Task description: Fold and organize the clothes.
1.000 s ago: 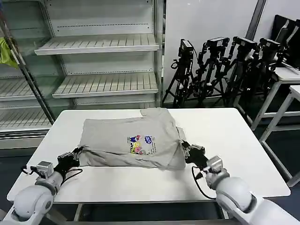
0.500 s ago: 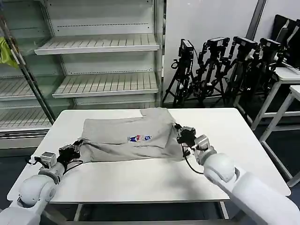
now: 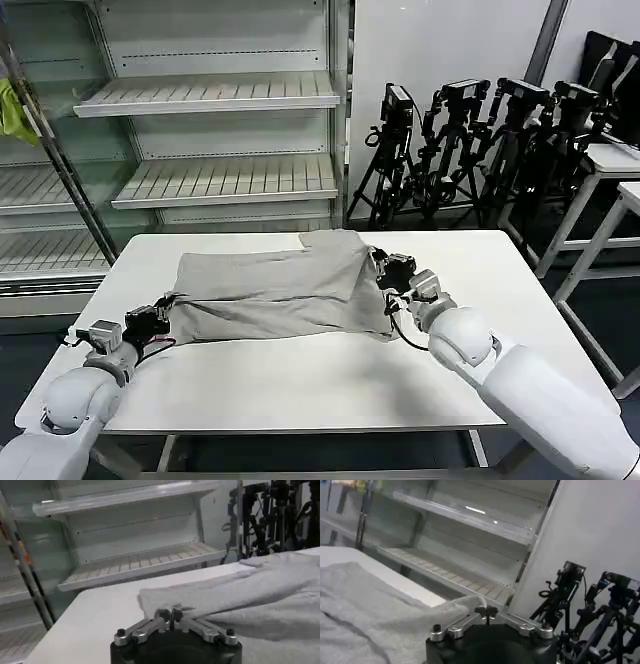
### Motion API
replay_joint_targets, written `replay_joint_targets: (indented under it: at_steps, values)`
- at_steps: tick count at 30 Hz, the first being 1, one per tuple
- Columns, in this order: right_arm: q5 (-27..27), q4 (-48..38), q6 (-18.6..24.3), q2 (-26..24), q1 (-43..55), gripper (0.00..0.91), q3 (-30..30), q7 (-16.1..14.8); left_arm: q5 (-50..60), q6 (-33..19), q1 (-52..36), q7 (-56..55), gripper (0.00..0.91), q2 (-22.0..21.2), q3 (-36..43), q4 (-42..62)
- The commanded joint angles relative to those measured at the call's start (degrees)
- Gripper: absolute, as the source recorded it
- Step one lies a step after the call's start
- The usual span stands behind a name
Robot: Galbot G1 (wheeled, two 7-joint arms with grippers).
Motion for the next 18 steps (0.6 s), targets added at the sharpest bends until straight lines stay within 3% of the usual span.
replay_joint_targets:
  at_steps: [1, 2, 3, 4, 12, 18]
  values:
    - [-0.28, -0.84, -0.65, 0.32, 0.65, 0.0, -0.41, 0.39, 1.68, -1.43, -2.86, 0.11, 0.464, -0.37, 2.34, 4.4]
    - [-0.28, -0.73, -1.12, 0.28, 0.48, 0.222, -0.25, 0.44, 2.29, -1.59, -2.96, 0.07, 0.907, -0.38, 2.55, 4.55]
    - [-0.36, -0.6, -1.33, 0.18, 0.28, 0.464, -0.02, 0.56, 2.81, -1.79, -3.38, -0.11, 0.907, -0.41, 2.72, 4.95]
    - [-0.55, -0.52, -1.42, -0.04, -0.03, 0.907, 0.24, 0.55, 3.12, -2.22, -3.64, -0.41, 0.907, -0.42, 2.81, 5.18]
    - [-1.35, 0.73, -1.98, -1.7, -2.45, 0.907, 3.02, 0.53, 5.49, -2.21, -2.46, -1.07, 0.907, 1.03, 0.29, 3.9]
    - [1.09, 7.42, -3.62, -6.1, -9.35, 0.907, 8.95, 1.55, 3.5, -0.31, 5.93, -1.09, 0.907, 2.99, -5.73, -4.27]
